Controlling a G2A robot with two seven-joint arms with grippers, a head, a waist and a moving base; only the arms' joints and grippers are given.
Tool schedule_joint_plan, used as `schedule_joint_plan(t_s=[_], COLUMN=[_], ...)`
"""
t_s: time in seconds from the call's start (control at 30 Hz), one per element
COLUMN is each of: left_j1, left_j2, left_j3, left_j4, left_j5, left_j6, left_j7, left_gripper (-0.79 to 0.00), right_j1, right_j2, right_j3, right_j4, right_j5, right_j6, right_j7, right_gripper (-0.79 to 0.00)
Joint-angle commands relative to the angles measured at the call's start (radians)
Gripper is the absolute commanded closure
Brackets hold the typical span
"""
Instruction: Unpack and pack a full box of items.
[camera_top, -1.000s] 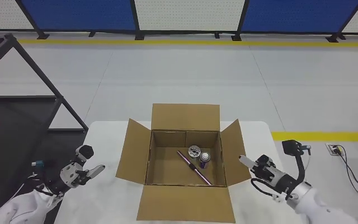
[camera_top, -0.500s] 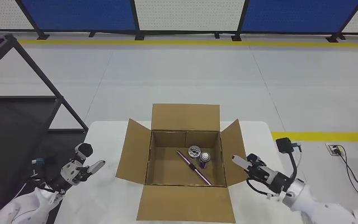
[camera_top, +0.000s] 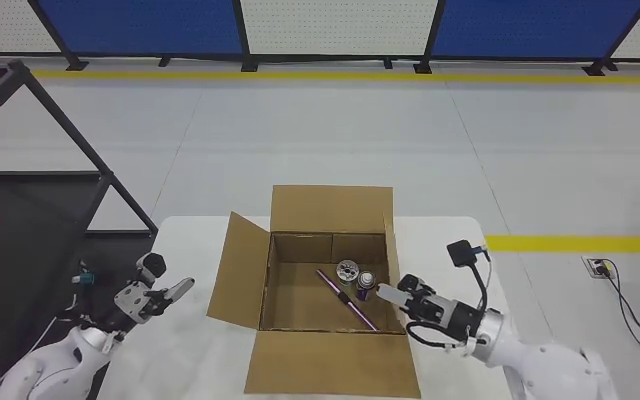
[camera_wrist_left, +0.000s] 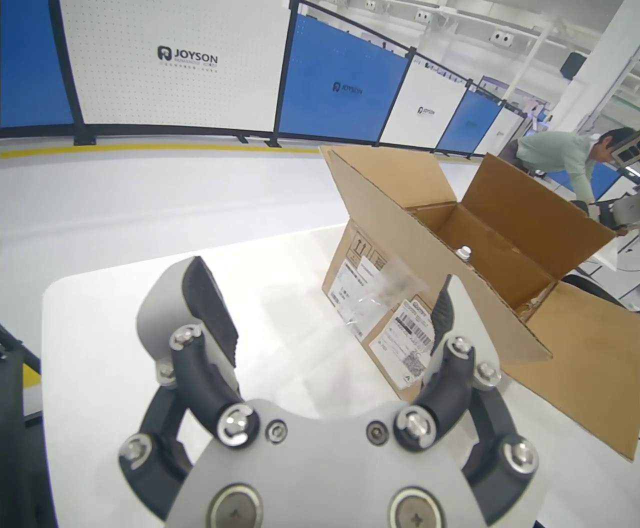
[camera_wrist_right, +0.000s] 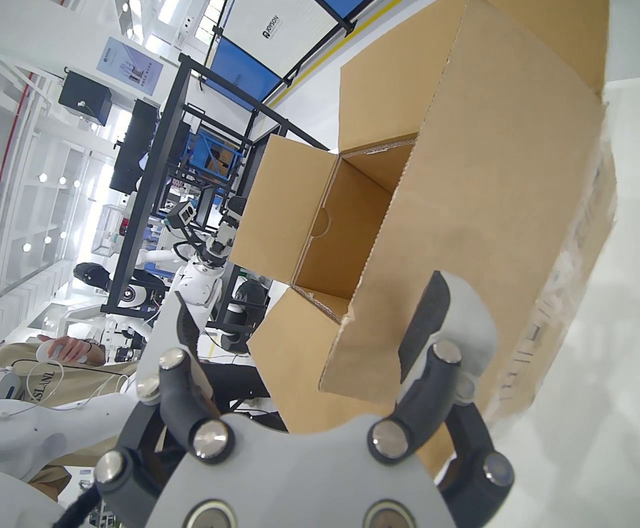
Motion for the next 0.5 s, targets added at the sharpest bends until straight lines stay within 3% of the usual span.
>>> schedule_joint_plan(t_s=[0.0,0.47], left_j1=[0.003,-0.025], left_j2=[-0.001,-0.01], left_j3=[0.01,0.11], left_j4=[-0.012,-0.103], left_j5=[0.015,0.102], left_j6=[0.015,0.06], left_j7=[0.0,-0.034], left_gripper=[-0.785,-0.785], right_j1=[0.013,0.083], right_j2=[0.0,0.006], right_j3=[-0.023,-0.107], right_j4=[0.012,0.132], right_j5=[-0.006,0.066], right_j6=[0.004,-0.022], right_j7=[-0.013,-0.058], right_gripper=[-0.785,-0.785])
